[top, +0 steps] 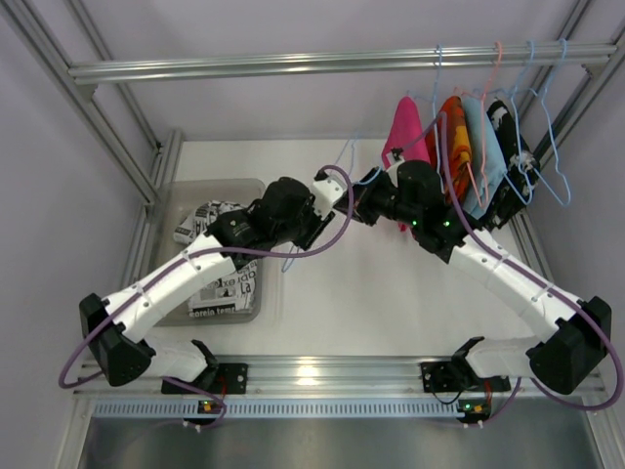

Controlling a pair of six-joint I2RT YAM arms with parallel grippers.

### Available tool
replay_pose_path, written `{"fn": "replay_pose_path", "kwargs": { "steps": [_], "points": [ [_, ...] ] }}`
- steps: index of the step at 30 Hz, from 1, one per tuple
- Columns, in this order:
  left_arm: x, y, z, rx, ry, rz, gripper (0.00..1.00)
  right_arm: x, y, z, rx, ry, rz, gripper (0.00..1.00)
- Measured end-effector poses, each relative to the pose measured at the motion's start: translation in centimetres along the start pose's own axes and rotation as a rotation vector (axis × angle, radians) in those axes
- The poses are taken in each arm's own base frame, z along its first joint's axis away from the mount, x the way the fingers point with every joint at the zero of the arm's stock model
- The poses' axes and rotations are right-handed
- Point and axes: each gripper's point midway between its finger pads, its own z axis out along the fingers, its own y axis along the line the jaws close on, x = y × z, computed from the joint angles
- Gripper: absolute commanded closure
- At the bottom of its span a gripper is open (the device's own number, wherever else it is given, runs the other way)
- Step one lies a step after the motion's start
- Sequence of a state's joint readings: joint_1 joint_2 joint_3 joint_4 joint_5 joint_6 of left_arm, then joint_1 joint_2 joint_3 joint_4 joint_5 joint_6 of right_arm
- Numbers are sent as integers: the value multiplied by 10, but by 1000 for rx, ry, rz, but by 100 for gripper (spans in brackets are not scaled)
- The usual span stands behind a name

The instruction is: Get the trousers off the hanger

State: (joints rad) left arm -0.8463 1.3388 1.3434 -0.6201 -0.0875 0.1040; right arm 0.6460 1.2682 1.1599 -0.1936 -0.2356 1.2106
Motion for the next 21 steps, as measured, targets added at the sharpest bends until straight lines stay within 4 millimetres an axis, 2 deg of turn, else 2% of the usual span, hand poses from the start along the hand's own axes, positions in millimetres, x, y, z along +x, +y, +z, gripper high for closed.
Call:
{"fn": "replay_pose_path", "kwargs": {
  "steps": [1,4,5,7,8,11,13,16,18,21],
  "points": [
    [1,2,2,-12,4,1,73,0,0,0,-1,-1,3,100],
    [-2,3,3,-33,-6,1,93,-2,4,0,-16,-10,6,100],
    [-3,3,2,-36,-9,5,100,-3,6,0,-24,-13,7,96],
    [-4,3,2,-41,-13,3,100,-4,8,1,-32,-15,3,73],
    [-5,4,2,-50,-14,-3,100,-3,8,0,-33,-13,3,43],
    [-6,12,-1,-68,-23,-60,100,-2,10,0,-45,-6,-25,2],
    [-7,20,-7,-70,-39,-125,100,-2,11,0,-56,-5,-58,1],
    [-6,48,-24,-96,-80,-254,100,-2,12,-4,-71,-9,-122,1],
    [-3,70,-39,-136,-118,-328,100,-1,13,-12,-86,-18,-176,0],
    [-4,86,-70,-162,-192,-402,100,-2,23,-28,-128,-43,-268,1]
  ]
}}
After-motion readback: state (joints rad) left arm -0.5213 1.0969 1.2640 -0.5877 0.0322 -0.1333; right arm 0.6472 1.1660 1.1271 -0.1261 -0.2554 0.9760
